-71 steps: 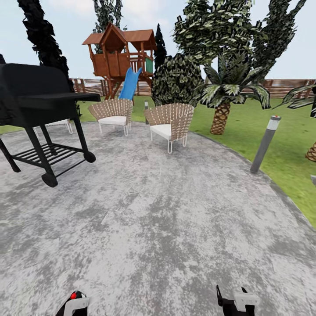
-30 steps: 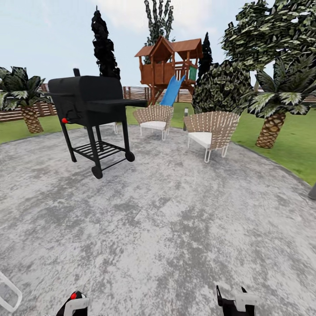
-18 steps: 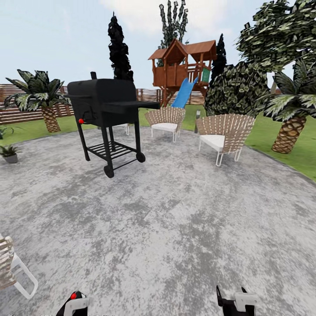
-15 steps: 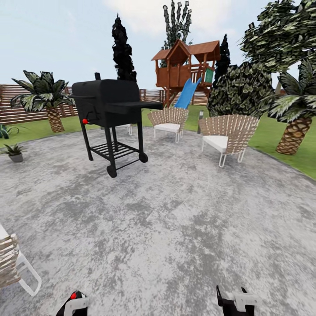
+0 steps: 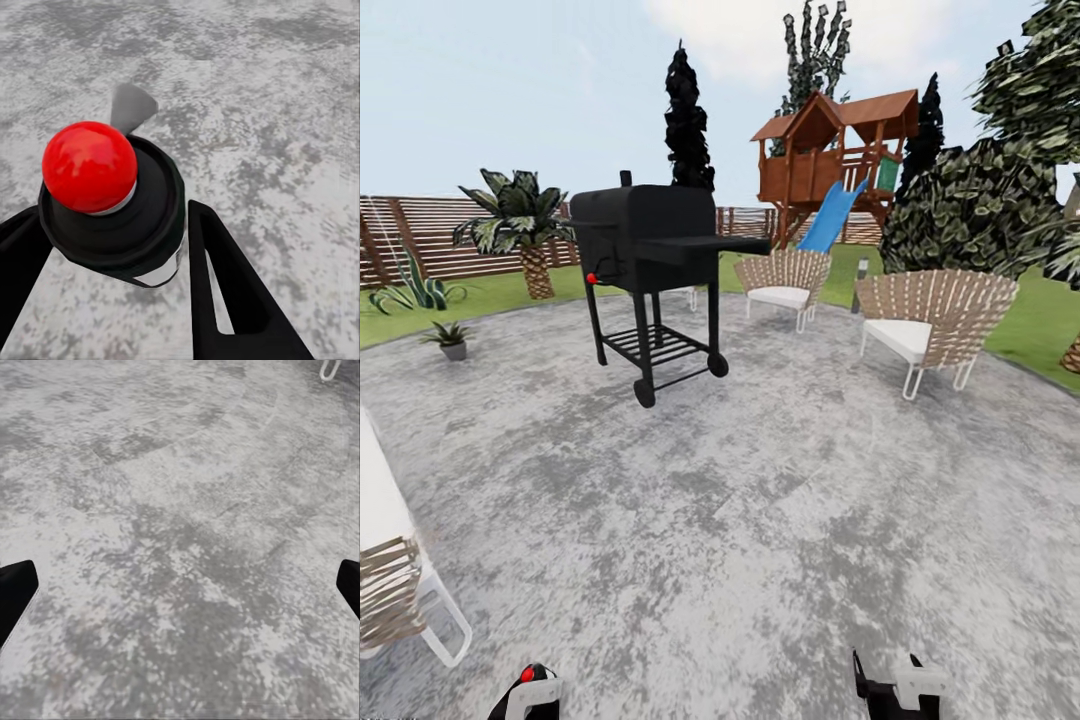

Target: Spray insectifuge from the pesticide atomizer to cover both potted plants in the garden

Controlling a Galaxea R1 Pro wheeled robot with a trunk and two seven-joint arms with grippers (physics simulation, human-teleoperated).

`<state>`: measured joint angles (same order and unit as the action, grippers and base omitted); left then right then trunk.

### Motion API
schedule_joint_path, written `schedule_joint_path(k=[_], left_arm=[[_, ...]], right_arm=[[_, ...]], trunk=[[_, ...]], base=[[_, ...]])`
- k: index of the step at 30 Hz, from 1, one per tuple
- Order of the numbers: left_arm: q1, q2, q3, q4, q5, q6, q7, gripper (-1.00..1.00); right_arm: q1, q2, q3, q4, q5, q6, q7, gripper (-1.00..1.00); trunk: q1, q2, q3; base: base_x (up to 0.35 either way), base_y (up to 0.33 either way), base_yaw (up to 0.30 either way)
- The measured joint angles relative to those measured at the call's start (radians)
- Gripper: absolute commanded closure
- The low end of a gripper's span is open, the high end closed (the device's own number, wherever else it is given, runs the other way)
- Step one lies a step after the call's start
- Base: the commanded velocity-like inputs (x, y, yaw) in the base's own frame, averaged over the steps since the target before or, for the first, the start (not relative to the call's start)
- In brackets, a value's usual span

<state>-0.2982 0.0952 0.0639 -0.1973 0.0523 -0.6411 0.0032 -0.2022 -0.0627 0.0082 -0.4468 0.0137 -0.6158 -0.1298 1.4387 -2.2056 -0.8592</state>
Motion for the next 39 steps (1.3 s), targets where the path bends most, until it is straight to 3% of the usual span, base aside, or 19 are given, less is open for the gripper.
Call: schedule_joint_path(k=[11,17,20,39], left_arm=[[0.000,0.000,0.000,0.001,0.000,0.000,0.000,1.00],[0.000,0.000,0.000,0.001,0.000,0.000,0.000,1.00],[0.000,0.000,0.000,0.001,0.000,0.000,0.000,1.00],[0.000,0.000,0.000,0.001,0.001,-0.001,0.000,1.00]], right_arm=[[0.000,0.000,0.000,0.000,0.001,0.001,0.001,-1.00],[0.000,0.001,-0.001,0.001,0.069,0.000,0.004,-1.00],[0.000,0.001,-0.001,0.001,0.081,-0.001,0.005,-1.00],[0.000,0.002,-0.001,0.003,0.085,-0.001,0.004,-1.00]], trunk=[[0.000,0.000,0.005],[0.000,0.000,0.005],[0.000,0.000,0.005],[0.000,0.000,0.005]], base=[[0.241,-0.168,0.101],[0.241,-0.168,0.001],[0.241,-0.168,0.020],[0.251,-0.146,0.245]])
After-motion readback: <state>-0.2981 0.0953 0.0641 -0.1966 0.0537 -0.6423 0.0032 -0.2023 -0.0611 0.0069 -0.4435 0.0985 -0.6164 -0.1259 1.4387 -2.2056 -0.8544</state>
